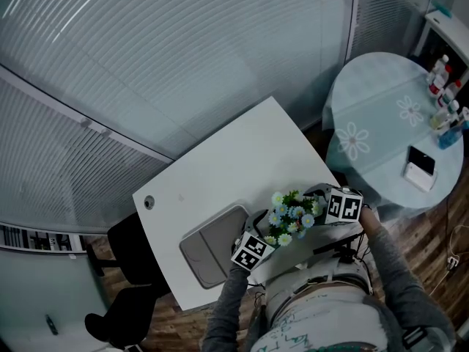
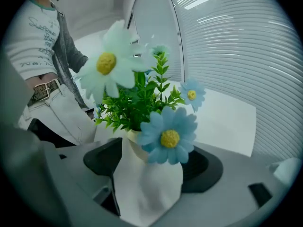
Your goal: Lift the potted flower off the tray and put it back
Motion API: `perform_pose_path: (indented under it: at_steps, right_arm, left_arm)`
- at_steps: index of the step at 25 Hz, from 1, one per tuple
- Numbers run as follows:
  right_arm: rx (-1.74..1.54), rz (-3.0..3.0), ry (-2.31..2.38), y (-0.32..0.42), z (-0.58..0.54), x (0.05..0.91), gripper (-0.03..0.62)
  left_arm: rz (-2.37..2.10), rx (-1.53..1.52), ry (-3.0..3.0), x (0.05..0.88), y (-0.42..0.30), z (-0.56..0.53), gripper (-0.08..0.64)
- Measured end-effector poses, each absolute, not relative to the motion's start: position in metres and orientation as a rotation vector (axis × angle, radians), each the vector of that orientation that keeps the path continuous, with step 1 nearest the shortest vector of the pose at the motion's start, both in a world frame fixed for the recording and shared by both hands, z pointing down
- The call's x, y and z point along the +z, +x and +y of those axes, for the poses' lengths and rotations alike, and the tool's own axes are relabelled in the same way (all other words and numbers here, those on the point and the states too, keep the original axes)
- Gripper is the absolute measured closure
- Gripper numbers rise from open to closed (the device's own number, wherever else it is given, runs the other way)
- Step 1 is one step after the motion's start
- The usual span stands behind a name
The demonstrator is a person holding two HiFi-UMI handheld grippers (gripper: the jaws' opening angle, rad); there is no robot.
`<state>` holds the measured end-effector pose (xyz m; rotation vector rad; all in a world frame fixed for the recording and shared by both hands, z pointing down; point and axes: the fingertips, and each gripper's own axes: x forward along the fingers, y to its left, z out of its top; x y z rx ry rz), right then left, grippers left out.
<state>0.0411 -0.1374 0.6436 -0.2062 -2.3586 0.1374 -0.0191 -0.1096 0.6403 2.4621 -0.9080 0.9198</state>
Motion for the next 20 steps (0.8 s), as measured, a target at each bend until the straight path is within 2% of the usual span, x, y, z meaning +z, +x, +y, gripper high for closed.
perform_pose_path:
  at_steps: [20]
  right_arm:
    - [0.205, -2.385, -0.068, 0.048, -0.129, 0.627, 0.221]
  left_arm:
    - [-1.07, 0.811, 2.401, 0.617, -0.034, -0.087, 0.12]
